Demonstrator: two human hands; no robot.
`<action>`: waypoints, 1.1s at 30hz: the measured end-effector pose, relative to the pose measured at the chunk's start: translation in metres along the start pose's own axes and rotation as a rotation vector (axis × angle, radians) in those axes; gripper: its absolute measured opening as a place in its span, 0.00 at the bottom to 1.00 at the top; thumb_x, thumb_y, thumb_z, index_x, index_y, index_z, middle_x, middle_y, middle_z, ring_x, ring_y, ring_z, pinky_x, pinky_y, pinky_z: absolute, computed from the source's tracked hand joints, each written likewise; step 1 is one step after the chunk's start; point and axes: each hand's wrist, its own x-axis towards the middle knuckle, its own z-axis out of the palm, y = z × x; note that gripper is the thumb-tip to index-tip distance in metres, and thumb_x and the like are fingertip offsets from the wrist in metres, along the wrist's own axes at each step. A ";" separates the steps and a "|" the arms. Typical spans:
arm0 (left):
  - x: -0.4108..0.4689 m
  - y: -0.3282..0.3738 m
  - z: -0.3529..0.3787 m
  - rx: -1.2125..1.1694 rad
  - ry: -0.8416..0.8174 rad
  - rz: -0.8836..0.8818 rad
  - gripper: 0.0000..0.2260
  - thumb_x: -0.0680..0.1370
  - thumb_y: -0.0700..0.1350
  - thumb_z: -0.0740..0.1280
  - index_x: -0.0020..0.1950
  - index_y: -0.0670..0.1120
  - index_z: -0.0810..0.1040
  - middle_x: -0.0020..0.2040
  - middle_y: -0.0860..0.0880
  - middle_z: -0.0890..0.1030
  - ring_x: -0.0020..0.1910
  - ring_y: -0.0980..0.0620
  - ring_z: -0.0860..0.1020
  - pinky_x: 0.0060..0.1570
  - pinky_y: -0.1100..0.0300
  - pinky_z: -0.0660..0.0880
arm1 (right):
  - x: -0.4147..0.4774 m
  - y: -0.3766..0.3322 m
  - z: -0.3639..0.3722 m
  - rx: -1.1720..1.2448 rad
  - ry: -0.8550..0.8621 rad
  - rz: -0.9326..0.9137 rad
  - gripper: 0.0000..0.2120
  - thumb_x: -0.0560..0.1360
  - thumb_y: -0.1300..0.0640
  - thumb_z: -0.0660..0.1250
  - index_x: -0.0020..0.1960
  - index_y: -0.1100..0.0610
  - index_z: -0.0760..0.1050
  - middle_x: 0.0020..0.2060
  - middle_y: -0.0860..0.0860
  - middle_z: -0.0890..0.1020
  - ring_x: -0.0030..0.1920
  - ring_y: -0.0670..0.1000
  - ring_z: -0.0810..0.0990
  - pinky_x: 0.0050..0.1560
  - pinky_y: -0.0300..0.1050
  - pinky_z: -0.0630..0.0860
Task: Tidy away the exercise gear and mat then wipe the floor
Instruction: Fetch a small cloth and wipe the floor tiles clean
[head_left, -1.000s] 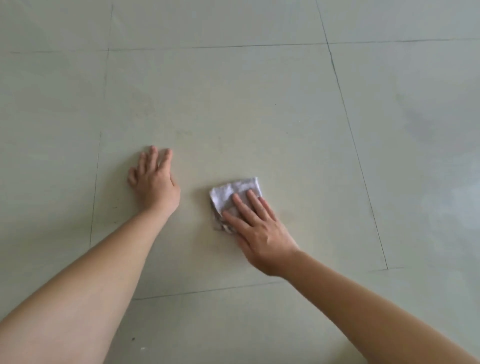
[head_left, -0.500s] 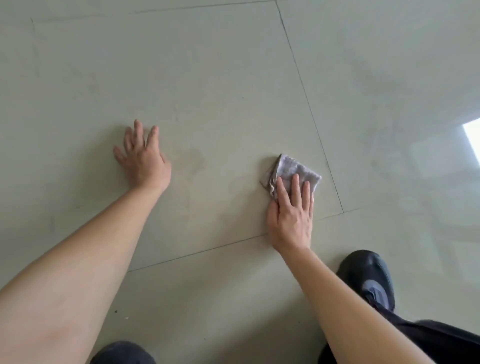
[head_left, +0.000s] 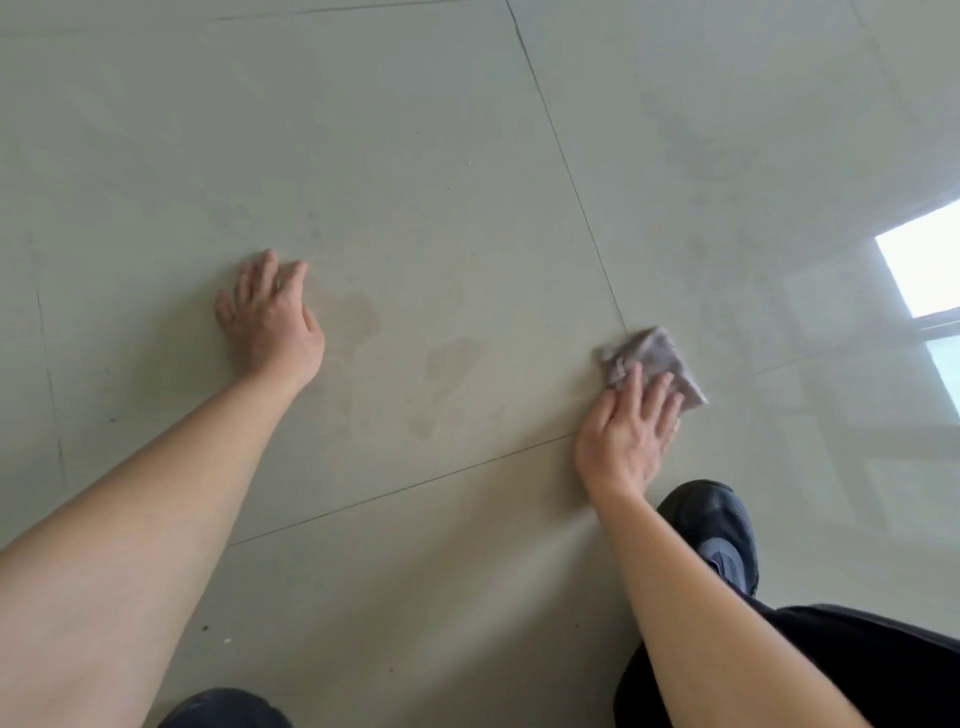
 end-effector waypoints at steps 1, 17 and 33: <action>0.001 -0.001 -0.001 -0.008 0.002 0.003 0.23 0.76 0.37 0.62 0.71 0.46 0.72 0.76 0.42 0.66 0.75 0.41 0.62 0.71 0.41 0.57 | 0.008 -0.006 -0.003 0.015 -0.004 0.096 0.26 0.84 0.45 0.44 0.82 0.45 0.47 0.81 0.52 0.45 0.80 0.56 0.40 0.79 0.53 0.38; 0.007 -0.035 -0.018 0.045 -0.015 -0.109 0.26 0.75 0.36 0.62 0.73 0.49 0.70 0.77 0.46 0.64 0.75 0.42 0.62 0.70 0.41 0.57 | 0.082 -0.096 0.018 -0.041 -0.050 -0.812 0.22 0.80 0.49 0.58 0.73 0.48 0.71 0.76 0.55 0.68 0.77 0.59 0.62 0.75 0.59 0.61; 0.010 -0.050 -0.027 -0.047 0.141 -0.143 0.25 0.74 0.31 0.60 0.71 0.44 0.73 0.65 0.37 0.77 0.62 0.36 0.75 0.60 0.44 0.67 | 0.010 -0.198 0.054 -0.157 -0.342 -1.562 0.20 0.82 0.50 0.59 0.73 0.48 0.71 0.77 0.55 0.66 0.77 0.61 0.61 0.77 0.55 0.53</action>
